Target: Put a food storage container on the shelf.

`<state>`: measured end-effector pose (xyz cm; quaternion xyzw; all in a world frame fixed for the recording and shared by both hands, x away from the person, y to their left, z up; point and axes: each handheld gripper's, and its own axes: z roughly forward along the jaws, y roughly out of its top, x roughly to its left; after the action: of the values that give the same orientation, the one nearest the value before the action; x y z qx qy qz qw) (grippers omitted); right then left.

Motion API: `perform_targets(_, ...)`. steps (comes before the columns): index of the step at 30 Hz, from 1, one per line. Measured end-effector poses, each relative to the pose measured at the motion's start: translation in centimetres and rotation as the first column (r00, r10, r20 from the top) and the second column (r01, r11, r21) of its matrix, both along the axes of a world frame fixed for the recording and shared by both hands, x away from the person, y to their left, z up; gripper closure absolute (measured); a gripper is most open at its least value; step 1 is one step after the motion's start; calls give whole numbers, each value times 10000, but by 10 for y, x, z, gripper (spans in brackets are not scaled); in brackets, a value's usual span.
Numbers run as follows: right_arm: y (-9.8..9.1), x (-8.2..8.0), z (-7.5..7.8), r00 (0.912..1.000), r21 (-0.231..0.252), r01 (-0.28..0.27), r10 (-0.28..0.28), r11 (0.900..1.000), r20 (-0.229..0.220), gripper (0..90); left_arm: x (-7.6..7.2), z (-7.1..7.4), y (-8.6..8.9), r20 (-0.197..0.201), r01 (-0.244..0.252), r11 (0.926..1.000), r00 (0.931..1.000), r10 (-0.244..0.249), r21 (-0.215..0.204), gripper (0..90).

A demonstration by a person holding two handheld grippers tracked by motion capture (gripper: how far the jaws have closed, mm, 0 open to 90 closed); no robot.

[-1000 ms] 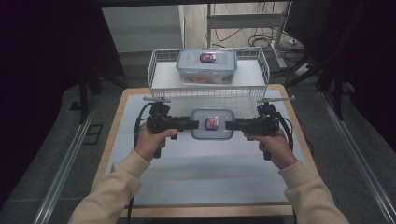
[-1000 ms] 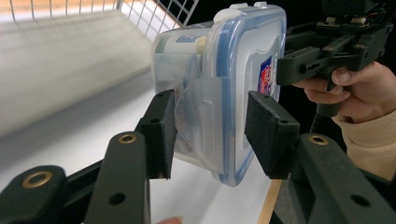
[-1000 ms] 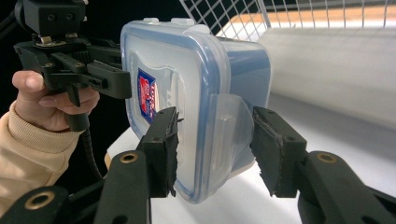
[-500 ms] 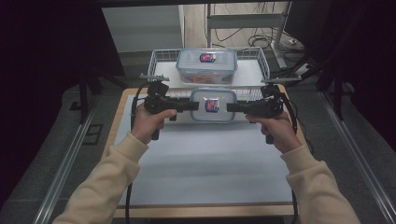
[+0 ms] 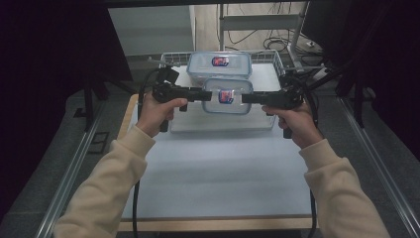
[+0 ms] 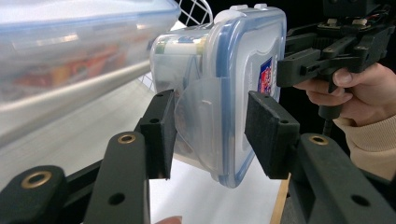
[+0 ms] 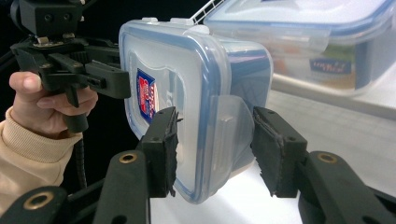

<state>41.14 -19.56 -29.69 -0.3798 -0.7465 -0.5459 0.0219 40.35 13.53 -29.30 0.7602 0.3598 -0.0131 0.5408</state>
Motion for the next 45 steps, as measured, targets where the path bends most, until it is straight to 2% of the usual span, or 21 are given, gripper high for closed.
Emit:
perform_targets(6, 0, 13, 15, 9998, 36, 80, -81, 10000, 191, 515, 17, 17, 1, 38, 57, 10000, 10000, -57, -44, 544)
perform_targets(13, 2, 35, 34, 9997, 200, 205, -208, 9996, 161, 516, 43, 37, 5, 66, 88, 9998, 9999, -87, -194, 545)
perform_targets(22, 11, 74, 50, 9991, 263, 417, -415, 9988, -85, 510, 85, 48, 13, -161, -85, 9982, 9998, 75, -597, 546)
perform_targets(29, 22, 110, 54, 9983, -87, 478, -480, 9988, -335, 502, 116, 37, 21, -499, -310, 9955, 9984, 266, -897, 545)
perform_targets(34, 29, 129, 50, 9970, -310, 460, -478, 9985, -601, 500, 129, 28, 26, -866, -530, 9934, 9953, 442, -1017, 543)
perform_targets(40, 28, 139, 43, 9940, 120, 625, -612, 9980, -905, 496, 135, 26, 26, -1027, -777, 9895, 9926, 653, -1217, 542)
perform_targets(45, 29, 144, 40, 9892, 287, 821, -780, 9962, -1239, 455, 143, 21, 24, -1567, -1118, 9839, 9836, 896, -1395, 499)
